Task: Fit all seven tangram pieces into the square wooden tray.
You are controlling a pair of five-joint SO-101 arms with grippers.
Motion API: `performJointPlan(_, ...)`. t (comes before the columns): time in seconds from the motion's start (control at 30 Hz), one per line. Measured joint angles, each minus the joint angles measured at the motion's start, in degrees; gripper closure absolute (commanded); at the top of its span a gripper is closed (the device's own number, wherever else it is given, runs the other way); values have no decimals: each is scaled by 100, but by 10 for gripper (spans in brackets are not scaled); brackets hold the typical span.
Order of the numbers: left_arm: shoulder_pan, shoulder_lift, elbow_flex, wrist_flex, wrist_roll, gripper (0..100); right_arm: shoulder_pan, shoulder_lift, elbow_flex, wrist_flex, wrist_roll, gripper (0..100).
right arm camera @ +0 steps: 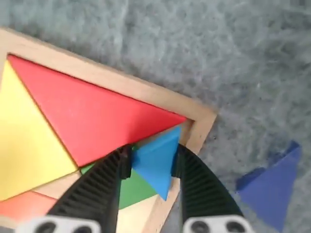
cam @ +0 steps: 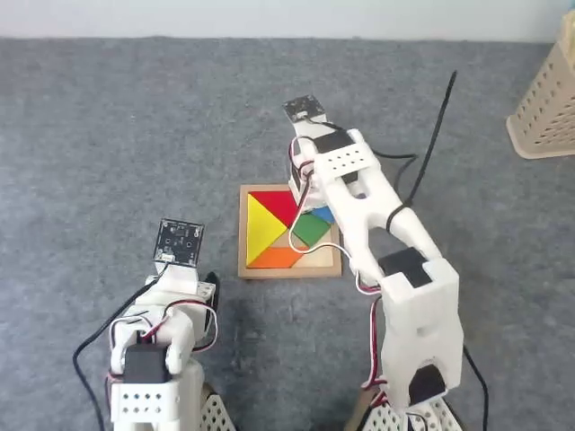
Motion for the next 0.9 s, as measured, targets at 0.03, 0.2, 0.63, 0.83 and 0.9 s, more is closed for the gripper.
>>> performJointPlan(0.03, 0, 0, 0, 0, 0, 867, -9, 18, -26, -9, -26, 960)
performJointPlan(0.2, 0, 0, 0, 0, 0, 867, -9, 62, -97, 0, -79, 898)
performJointPlan(0.63, 0, 0, 0, 0, 0, 867, -70, 62, -105, 0, -88, 842)
performJointPlan(0.83, 0, 0, 0, 0, 0, 867, -35, -123, -105, 158, -88, 841)
performJointPlan(0.9, 0, 0, 0, 0, 0, 867, -18, -211, -105, 176, -88, 840)
